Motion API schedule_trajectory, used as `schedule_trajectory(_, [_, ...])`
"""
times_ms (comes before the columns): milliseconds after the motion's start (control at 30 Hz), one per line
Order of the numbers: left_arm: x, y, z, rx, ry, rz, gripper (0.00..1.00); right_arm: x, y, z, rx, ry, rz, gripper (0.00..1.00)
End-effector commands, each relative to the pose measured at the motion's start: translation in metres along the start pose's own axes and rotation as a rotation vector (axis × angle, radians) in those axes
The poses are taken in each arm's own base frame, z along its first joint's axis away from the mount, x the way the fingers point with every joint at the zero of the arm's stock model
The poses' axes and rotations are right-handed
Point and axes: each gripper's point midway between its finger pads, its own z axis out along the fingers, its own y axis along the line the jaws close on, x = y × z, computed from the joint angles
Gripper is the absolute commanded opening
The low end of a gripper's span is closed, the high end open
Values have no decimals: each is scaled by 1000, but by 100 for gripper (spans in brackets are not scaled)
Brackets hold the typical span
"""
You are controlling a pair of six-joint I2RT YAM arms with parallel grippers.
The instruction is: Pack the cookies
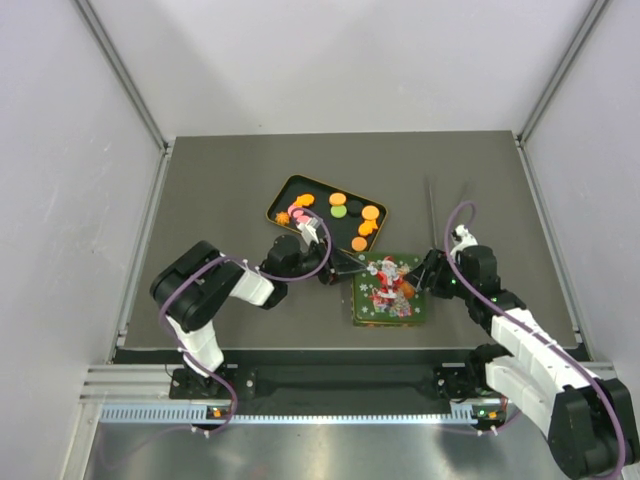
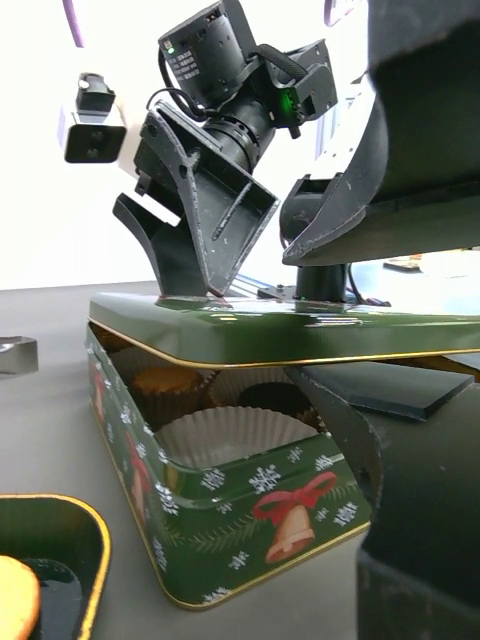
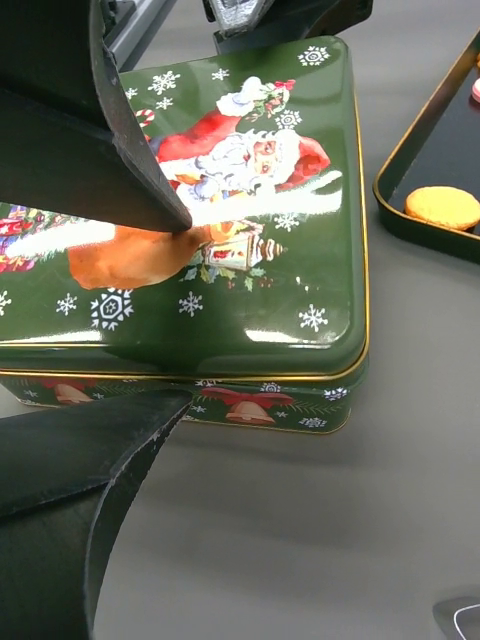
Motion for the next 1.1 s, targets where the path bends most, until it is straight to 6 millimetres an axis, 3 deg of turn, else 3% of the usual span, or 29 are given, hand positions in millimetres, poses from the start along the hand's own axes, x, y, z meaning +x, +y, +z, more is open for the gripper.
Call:
schedule_trajectory(0, [-4, -15, -9, 40, -7, 58, 47, -22, 13, 0, -22, -59, -34, 64])
schedule_trajectory(433, [-15, -6, -21, -20, -34, 82, 48, -21, 13, 0, -10, -50, -36, 62])
schedule_trajectory(1067, [-10, 16, -33, -207, 1, 187, 53, -25, 15, 0, 17, -51, -54, 60])
